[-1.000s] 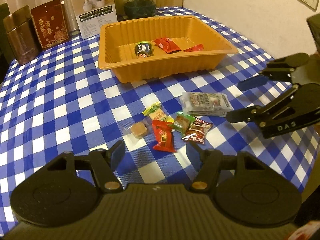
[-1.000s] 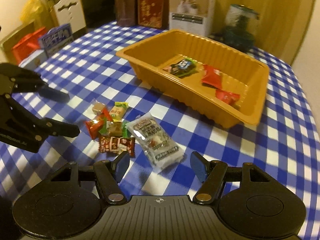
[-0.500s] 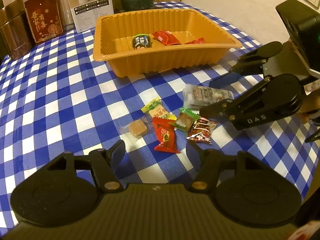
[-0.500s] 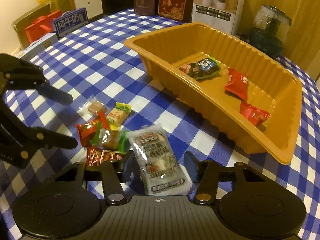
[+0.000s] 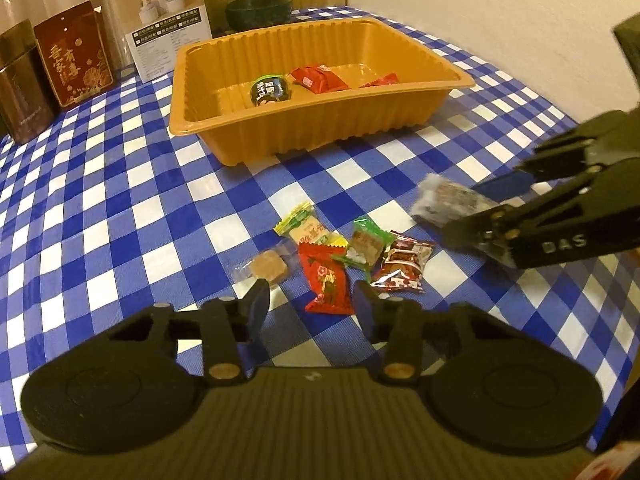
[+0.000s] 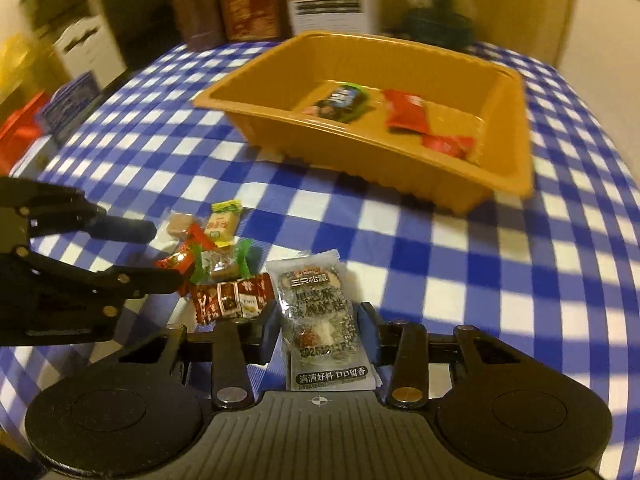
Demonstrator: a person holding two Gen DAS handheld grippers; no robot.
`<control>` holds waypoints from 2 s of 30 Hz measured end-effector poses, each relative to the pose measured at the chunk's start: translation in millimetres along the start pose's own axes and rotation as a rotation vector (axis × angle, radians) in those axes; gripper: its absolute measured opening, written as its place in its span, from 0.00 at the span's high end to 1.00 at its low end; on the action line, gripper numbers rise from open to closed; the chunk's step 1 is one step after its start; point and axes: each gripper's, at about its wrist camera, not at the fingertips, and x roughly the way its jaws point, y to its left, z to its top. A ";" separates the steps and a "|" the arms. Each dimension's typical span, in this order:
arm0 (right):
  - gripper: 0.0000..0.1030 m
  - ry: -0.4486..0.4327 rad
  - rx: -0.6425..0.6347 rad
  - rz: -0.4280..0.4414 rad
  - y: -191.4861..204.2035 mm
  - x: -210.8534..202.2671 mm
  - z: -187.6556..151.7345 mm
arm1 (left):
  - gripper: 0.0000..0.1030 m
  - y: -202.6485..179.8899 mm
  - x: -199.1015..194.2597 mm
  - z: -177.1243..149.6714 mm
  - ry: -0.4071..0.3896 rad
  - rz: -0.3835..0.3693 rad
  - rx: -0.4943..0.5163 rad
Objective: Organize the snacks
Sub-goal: 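Grasp the clear cake packet with the right tool while the left tool grasps a red candy, then lift both held snacks and carry them over the orange tray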
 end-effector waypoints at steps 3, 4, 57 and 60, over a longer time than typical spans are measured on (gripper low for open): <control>0.59 -0.023 0.048 -0.021 -0.7 -7.1 -5.2 | 0.60 -1.8 3.0 -0.4 -0.006 -0.006 0.002; 0.59 -0.029 0.061 -0.027 -0.9 -8.2 -6.4 | 0.61 -3.0 4.2 -0.8 -0.011 -0.009 0.005; 0.61 -0.109 0.228 -0.073 26.8 -62.3 -42.8 | 0.81 -20.6 -66.1 -7.7 -0.044 0.016 -0.162; 0.61 -0.122 0.257 -0.083 30.9 -76.5 -44.8 | 0.81 -22.8 -79.5 -7.3 -0.049 0.015 -0.172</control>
